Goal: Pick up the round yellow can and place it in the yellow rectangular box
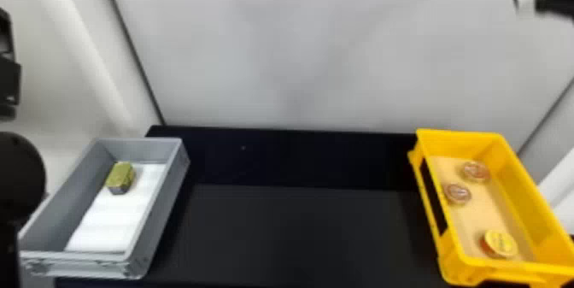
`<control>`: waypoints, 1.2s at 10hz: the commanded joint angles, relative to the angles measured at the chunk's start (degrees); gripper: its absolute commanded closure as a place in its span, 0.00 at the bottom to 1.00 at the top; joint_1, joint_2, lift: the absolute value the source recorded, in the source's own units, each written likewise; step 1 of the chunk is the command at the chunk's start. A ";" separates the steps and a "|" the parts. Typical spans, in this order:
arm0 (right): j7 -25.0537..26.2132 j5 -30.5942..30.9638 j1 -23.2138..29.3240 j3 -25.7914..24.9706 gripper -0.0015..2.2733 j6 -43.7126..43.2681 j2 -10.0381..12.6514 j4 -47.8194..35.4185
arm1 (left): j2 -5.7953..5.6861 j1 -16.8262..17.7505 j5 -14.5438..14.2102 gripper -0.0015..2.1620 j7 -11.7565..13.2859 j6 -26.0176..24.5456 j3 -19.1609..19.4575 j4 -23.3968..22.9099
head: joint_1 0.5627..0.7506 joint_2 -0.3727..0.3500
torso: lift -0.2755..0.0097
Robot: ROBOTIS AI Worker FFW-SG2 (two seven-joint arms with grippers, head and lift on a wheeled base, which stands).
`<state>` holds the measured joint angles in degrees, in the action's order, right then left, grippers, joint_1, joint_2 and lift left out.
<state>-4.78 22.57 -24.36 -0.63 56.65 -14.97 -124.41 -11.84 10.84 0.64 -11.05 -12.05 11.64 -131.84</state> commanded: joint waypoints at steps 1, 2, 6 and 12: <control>11.90 -12.89 -3.59 3.35 0.04 -11.19 -1.12 -2.85 | -0.30 -0.12 -0.02 0.04 -0.03 0.00 0.14 0.00 | 0.70 0.59 | 0.96; 12.87 -14.57 -6.67 4.76 0.04 -13.83 -2.00 -2.76 | -0.47 0.06 0.07 0.04 -0.03 0.00 0.06 0.00 | 0.70 0.59 | 0.96; 17.00 -16.76 -17.30 11.00 0.03 -21.74 -6.92 -2.06 | -0.74 0.15 -0.02 0.04 -0.03 0.35 0.32 0.00 | 0.70 0.59 | 0.96; 21.04 -15.53 -25.83 13.99 0.03 -28.87 -9.56 -0.04 | -1.35 0.23 -0.11 0.04 -0.03 0.62 0.58 0.00 | 0.70 0.59 | 0.96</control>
<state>15.69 7.07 -48.58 12.53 28.62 -24.24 -124.87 -13.09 11.15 0.52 -11.11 -11.42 12.21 -131.84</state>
